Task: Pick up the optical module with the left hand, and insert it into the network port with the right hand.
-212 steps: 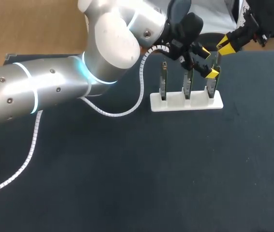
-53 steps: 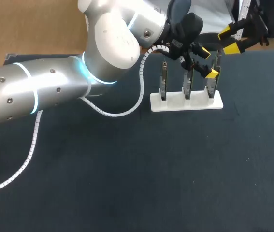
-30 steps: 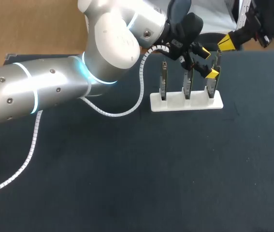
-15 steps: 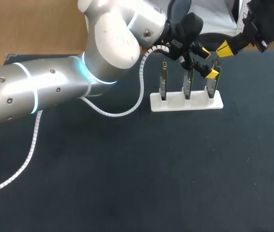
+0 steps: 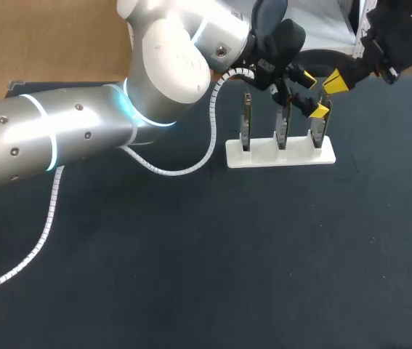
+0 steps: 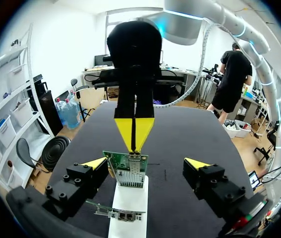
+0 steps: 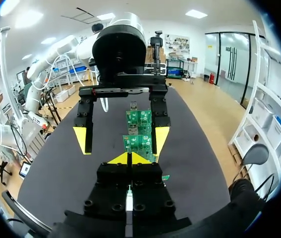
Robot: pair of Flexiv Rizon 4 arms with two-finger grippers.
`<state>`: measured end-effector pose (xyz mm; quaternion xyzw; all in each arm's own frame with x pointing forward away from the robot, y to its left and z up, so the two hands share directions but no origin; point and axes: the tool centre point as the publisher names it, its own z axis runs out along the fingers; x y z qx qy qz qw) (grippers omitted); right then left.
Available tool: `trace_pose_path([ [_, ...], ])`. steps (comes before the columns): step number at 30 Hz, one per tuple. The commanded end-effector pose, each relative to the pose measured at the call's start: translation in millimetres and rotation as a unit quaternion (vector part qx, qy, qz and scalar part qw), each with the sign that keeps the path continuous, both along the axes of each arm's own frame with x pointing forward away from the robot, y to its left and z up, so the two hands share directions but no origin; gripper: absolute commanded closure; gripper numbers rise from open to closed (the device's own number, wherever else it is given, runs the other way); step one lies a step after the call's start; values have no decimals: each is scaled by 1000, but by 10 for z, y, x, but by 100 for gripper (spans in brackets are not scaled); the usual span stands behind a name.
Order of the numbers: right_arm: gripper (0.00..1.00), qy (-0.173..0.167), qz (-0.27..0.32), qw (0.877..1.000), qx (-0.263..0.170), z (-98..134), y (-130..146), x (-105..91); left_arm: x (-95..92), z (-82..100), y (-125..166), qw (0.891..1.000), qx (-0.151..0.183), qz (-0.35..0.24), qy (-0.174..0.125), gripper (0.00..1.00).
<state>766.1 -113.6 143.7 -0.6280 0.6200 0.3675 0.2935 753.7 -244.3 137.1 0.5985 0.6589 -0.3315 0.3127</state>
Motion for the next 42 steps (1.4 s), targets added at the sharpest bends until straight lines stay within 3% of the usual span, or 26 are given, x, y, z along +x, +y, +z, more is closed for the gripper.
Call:
trace_pose_path([
  [1,100,3,3,1000,0,-60,9,24,16,7,-12,1000,3,-1,1,0],
  [21,100,18,-3,1000,-1,-152,-10,0,16,7,-12,1000,3,-1,1,0],
  [32,100,-4,-16,1000,25,85,-17,74,18,16,-12,1000,1,-1,0,0],
  [42,100,-34,-35,998,49,323,-85,135,103,178,46,999,-4,4,-45,0],
])
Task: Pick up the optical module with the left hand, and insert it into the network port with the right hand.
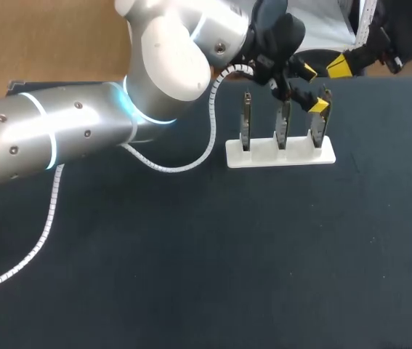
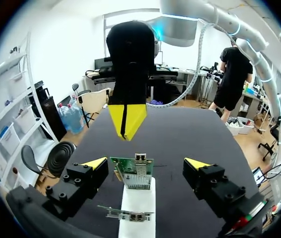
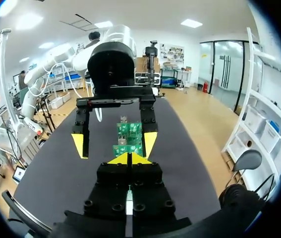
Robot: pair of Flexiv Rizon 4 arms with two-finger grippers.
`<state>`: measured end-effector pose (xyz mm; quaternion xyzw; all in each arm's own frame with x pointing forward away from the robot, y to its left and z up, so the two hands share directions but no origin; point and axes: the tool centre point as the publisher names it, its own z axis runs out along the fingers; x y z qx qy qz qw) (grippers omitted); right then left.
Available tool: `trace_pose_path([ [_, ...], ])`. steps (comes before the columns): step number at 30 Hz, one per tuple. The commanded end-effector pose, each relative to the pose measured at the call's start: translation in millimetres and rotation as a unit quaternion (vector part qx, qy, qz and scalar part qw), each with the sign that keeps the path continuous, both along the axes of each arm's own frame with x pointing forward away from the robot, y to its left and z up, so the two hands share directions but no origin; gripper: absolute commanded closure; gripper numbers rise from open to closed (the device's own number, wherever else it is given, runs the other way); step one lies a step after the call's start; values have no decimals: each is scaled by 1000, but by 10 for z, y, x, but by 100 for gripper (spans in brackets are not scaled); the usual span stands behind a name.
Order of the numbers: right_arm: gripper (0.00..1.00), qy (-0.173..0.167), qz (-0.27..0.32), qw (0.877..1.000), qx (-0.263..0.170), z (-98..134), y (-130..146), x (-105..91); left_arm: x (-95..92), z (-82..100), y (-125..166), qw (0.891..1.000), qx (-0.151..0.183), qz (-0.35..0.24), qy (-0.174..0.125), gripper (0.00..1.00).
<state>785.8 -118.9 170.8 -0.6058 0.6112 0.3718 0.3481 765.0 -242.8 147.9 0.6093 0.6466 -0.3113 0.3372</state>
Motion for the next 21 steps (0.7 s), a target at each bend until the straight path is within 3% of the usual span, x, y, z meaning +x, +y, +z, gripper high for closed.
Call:
trace_pose_path([
  [1,100,-11,-10,1000,4,75,-38,-57,3,94,45,1000,0,6,-16,0],
  [9,100,-33,-23,999,8,161,-89,-20,89,243,123,999,-8,13,-47,0],
  [10,54,-34,-24,999,5,171,-91,-20,96,252,127,999,-10,14,-49,0],
  [11,0,-34,-24,999,5,171,-91,-20,96,252,127,999,-10,14,-49,0],
  [21,0,-34,-24,999,5,171,-91,-20,96,252,127,999,-10,14,-49,0],
])
